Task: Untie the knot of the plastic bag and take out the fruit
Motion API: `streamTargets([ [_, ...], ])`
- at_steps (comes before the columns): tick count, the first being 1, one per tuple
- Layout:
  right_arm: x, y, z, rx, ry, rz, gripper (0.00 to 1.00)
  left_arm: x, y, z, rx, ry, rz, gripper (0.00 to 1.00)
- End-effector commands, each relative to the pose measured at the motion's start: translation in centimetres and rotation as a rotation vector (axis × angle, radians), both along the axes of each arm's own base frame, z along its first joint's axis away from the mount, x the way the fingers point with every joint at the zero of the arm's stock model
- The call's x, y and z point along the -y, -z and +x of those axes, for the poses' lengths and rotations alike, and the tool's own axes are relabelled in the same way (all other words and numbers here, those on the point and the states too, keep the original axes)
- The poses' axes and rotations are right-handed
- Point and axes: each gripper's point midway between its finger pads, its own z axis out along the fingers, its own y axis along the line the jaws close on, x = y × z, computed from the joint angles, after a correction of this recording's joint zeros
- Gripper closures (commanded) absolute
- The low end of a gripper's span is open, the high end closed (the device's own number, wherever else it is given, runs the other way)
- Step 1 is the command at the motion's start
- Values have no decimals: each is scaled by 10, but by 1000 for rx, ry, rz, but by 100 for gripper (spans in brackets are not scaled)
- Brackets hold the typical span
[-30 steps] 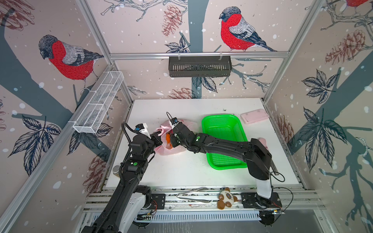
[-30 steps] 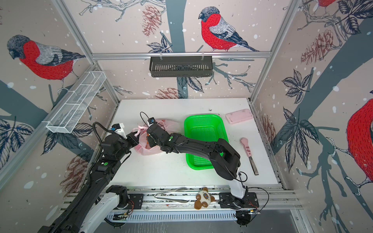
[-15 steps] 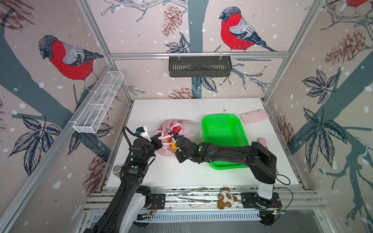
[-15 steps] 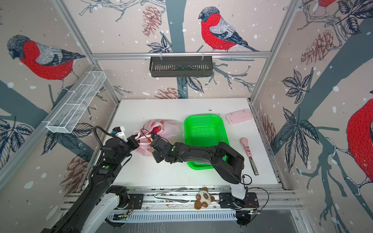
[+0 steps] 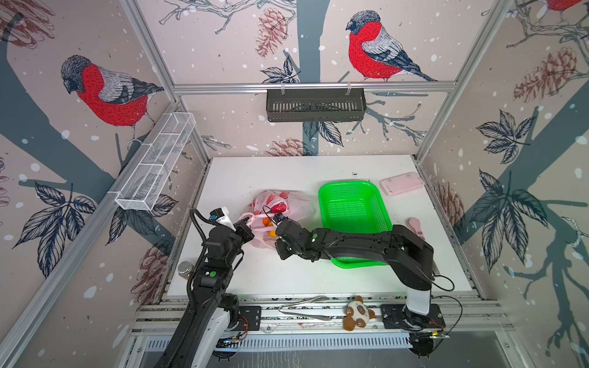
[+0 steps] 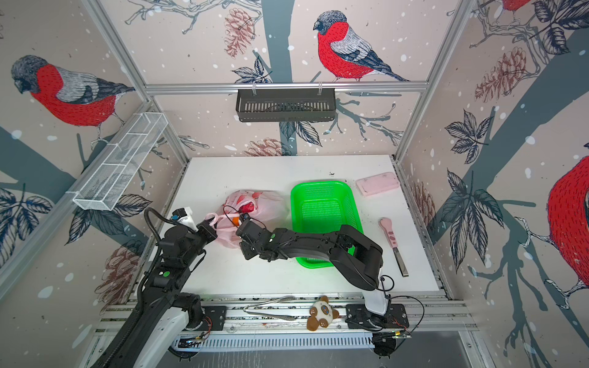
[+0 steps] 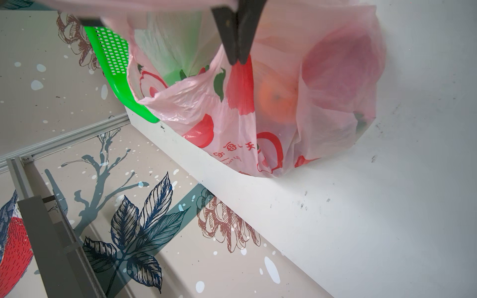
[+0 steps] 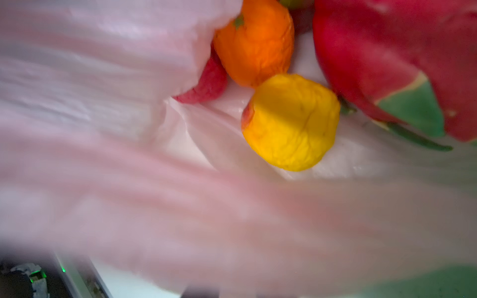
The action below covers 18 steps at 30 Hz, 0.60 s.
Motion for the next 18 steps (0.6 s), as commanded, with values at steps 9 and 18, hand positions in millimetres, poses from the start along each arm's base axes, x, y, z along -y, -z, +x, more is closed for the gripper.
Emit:
streamTargets([
  [9, -15, -18, 46, 45, 160, 33, 61, -7, 17, -17, -11, -26, 16, 100],
  [18, -16, -15, 62, 44, 197, 24, 41, -10, 18, -20, -7, -35, 26, 100],
])
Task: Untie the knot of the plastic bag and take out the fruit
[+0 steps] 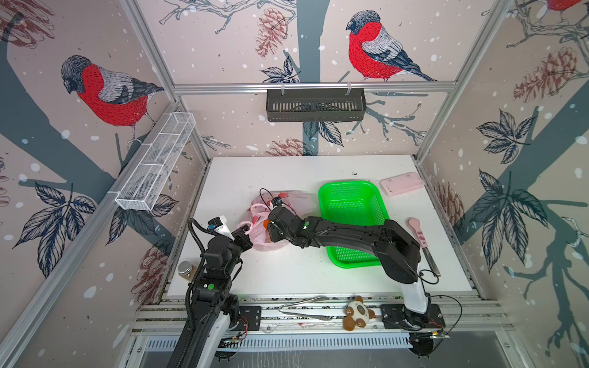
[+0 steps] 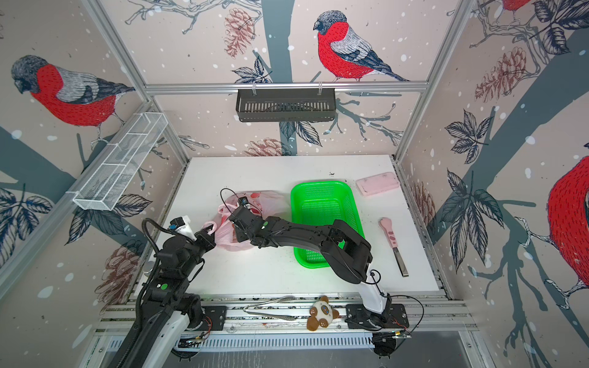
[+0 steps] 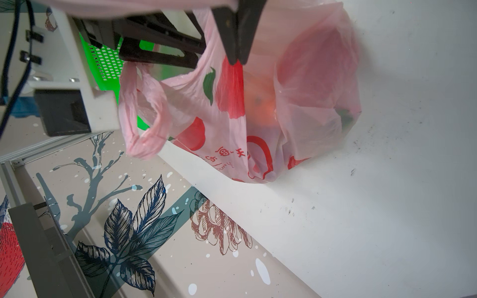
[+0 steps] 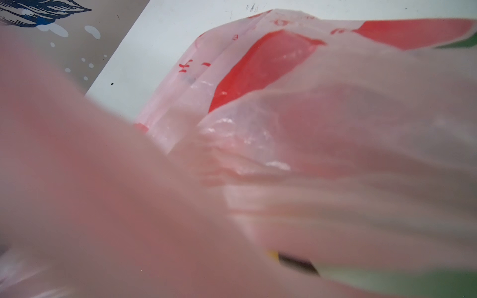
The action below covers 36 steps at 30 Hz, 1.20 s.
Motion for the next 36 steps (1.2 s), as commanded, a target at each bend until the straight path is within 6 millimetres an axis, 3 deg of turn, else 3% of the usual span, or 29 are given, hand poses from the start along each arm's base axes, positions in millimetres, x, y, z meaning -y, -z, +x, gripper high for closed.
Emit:
streamTargets([
  [1, 4, 5, 5, -7, 33, -24, 39, -3, 1, 0, 1, -16, 8, 100],
  [13, 11, 28, 5, -67, 76, -41, 21, -1, 6, -2, -3, -4, -1, 100],
  [26, 4, 51, 4, -132, 62, -31, 20, 3, 13, -1, -12, 15, -9, 100],
  [36, 3, 58, 12, -139, 76, -21, 20, 5, 19, 0, -20, 24, -12, 100],
])
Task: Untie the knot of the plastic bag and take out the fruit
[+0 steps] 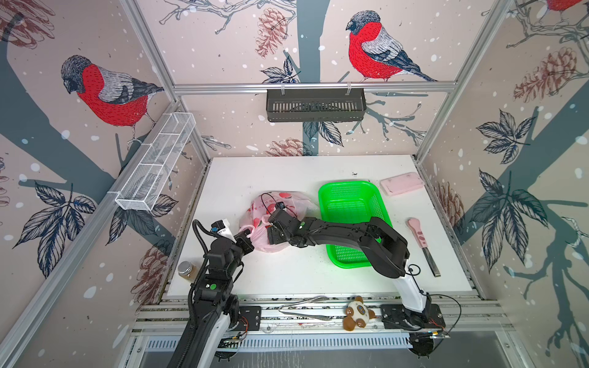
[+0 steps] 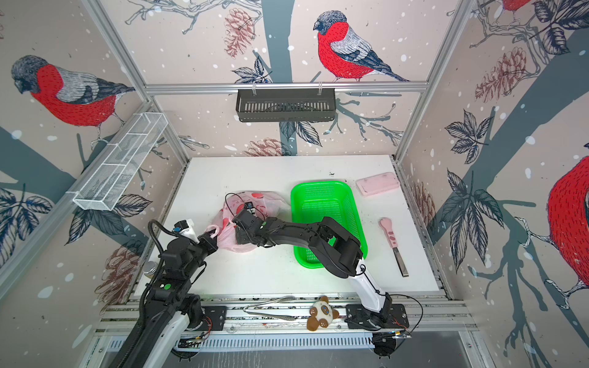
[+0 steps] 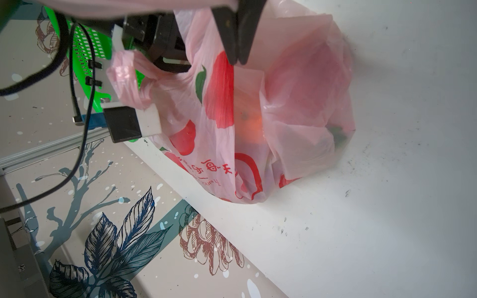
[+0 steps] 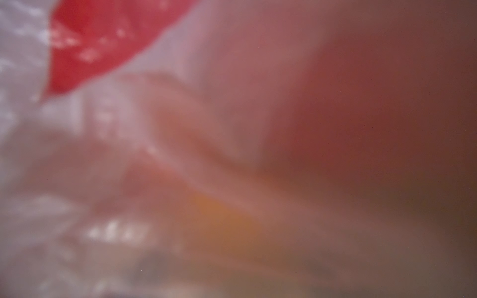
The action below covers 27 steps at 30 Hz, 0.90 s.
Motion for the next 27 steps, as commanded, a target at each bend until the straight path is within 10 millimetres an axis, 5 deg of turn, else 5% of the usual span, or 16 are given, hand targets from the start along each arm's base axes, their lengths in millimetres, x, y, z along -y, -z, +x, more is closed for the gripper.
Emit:
streamTargets([
  [1, -6, -2, 5, 6, 5, 24, 20, 2, -8, 4, 37, 6, -13, 100],
  [14, -8, -4, 10, 16, 4, 27, 39, 2, -5, 4, 32, 7, -8, 100],
  [27, -5, -31, 3, 54, -26, 36, 52, -1, -4, 7, 35, -14, -6, 100],
])
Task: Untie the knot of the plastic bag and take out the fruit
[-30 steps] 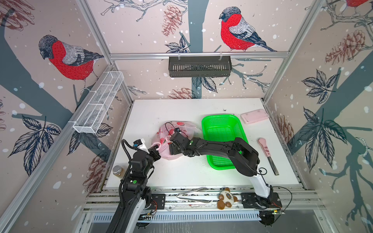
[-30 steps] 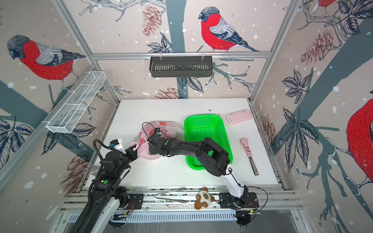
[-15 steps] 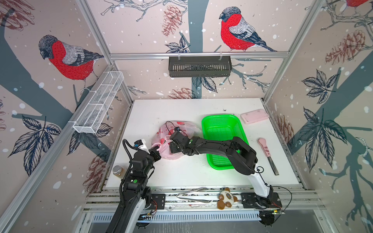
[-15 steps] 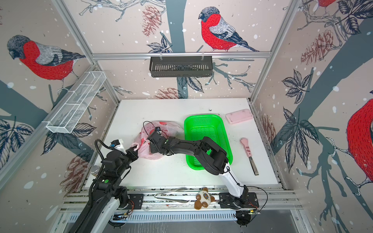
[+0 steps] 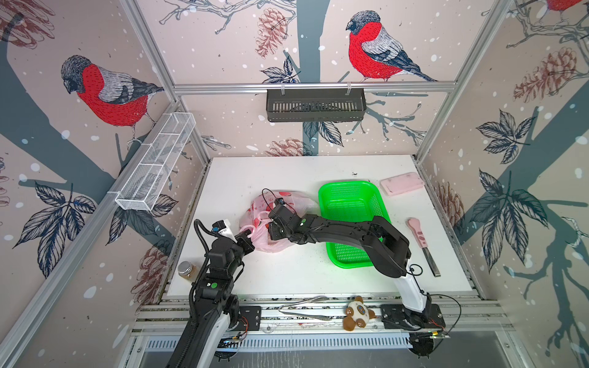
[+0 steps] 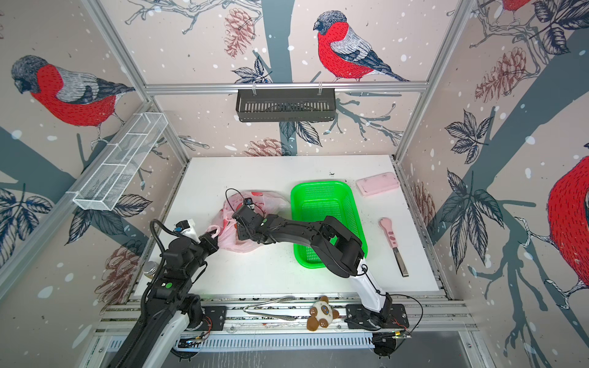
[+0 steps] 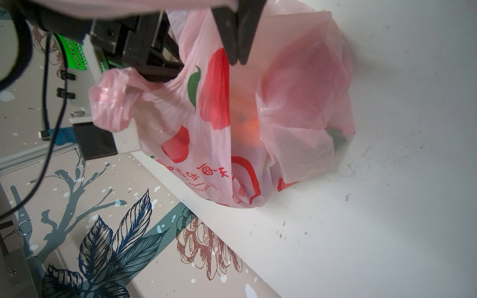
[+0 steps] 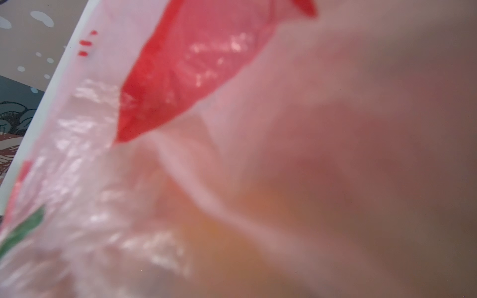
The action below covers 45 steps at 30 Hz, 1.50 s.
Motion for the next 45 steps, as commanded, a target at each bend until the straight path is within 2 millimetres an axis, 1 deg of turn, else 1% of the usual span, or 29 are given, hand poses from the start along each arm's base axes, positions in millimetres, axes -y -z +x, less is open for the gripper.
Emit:
streamTargets([
  [1, 2, -10, -2, 27, -9, -7, 53, -1, -9, 5, 43, -12, -8, 100],
  [5, 3, -22, -7, 39, -24, -3, 54, -3, -10, 6, 46, -20, -1, 100],
  [12, 5, -45, -18, 67, -48, 5, 54, -3, -22, 10, 77, -27, -4, 100],
  [16, 7, -58, -27, 81, -61, 6, 55, -4, -25, 11, 82, -30, 2, 100],
  [21, 16, -75, -38, 93, -73, 14, 56, -5, -29, 14, 93, -36, 4, 100],
  [25, 27, -89, -44, 106, -74, 21, 56, -6, -32, 17, 97, -44, 9, 100],
  [30, 47, -100, -48, 123, -47, 21, 57, -6, -35, 20, 102, -45, 12, 100],
  [35, 76, -112, -43, 159, 17, -3, 58, -7, -38, 22, 108, -48, 20, 100],
  [39, 103, -124, -33, 186, 79, 0, 58, -7, -38, 24, 106, -48, 22, 100],
  [45, 152, -139, -9, 224, 188, -2, 58, -7, -40, 24, 106, -45, 32, 100],
])
